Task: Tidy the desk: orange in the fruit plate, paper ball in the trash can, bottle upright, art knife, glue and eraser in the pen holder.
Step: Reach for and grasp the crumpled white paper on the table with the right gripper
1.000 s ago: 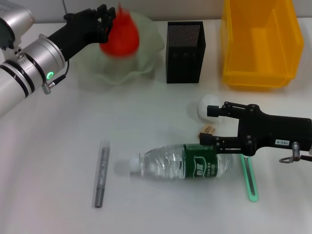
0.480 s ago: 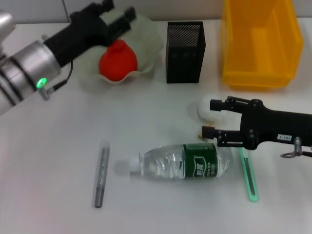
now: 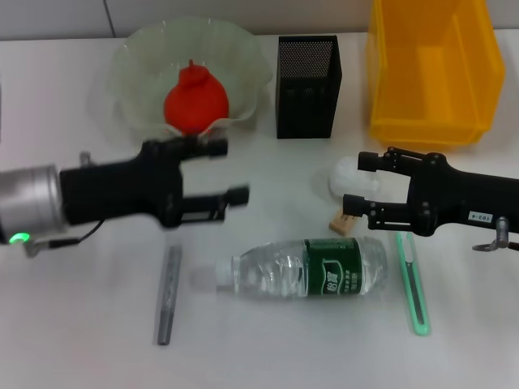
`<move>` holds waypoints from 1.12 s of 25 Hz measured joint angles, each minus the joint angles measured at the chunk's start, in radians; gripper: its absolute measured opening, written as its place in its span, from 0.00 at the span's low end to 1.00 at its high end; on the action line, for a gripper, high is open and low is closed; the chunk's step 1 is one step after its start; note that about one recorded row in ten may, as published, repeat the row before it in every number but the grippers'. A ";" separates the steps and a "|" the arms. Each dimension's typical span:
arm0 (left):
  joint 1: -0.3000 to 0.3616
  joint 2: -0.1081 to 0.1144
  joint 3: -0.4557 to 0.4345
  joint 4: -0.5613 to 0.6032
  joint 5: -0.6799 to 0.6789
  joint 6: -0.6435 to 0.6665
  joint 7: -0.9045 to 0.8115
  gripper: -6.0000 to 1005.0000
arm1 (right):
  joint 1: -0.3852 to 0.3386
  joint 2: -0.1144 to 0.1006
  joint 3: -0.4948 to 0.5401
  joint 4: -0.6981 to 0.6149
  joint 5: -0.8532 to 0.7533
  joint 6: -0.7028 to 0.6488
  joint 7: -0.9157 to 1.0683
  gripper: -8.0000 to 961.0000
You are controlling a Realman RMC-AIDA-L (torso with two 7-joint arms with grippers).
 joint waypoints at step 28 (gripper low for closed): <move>0.011 -0.018 -0.007 -0.011 0.070 -0.024 0.052 0.82 | 0.290 0.007 -0.305 -0.630 -0.673 0.034 1.073 0.87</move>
